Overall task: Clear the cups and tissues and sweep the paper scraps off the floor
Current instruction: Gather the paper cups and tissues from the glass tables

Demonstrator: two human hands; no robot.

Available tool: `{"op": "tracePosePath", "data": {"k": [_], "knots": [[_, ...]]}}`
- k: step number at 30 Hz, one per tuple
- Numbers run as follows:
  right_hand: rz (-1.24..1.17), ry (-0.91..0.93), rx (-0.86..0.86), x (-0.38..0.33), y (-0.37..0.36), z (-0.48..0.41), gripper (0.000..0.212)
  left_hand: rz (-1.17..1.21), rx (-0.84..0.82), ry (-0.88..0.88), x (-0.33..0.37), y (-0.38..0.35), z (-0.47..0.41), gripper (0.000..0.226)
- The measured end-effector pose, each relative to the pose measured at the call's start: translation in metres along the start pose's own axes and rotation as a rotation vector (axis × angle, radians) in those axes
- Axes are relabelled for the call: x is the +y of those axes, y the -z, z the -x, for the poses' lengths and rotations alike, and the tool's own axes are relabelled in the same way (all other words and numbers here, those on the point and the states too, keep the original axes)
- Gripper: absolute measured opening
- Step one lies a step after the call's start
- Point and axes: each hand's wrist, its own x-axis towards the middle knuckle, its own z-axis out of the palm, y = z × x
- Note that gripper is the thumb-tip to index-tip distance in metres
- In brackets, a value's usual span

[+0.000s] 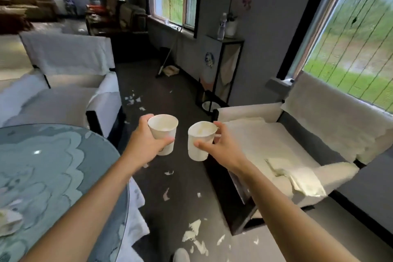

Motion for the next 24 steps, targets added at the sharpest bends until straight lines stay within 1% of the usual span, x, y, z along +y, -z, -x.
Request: {"op": "tracePosePath", "data": {"k": [6,9,14,19,24], "knots": [[-0.006,0.015,-0.085,0.005,-0.001,-0.230,0.098,-0.035,0.025,0.039,-0.018,-0.033,-0.202,0.082],[-0.042,0.005,-0.093,0.006,0.006,-0.327,0.099,-0.055,0.008,0.041,-0.019,-0.056,-0.288,0.082],[-0.045,0.005,-0.111,0.035,0.007,-0.501,0.098,-0.072,0.027,0.071,-0.038,-0.103,-0.454,0.083],[-0.021,0.019,-0.130,0.062,0.004,-0.707,0.094,-0.077,0.024,0.092,-0.059,-0.148,-0.645,0.084],[-0.017,0.020,-0.190,0.042,-0.005,-0.902,0.094,-0.071,0.087,0.123,-0.061,-0.156,-0.829,0.083]]}}
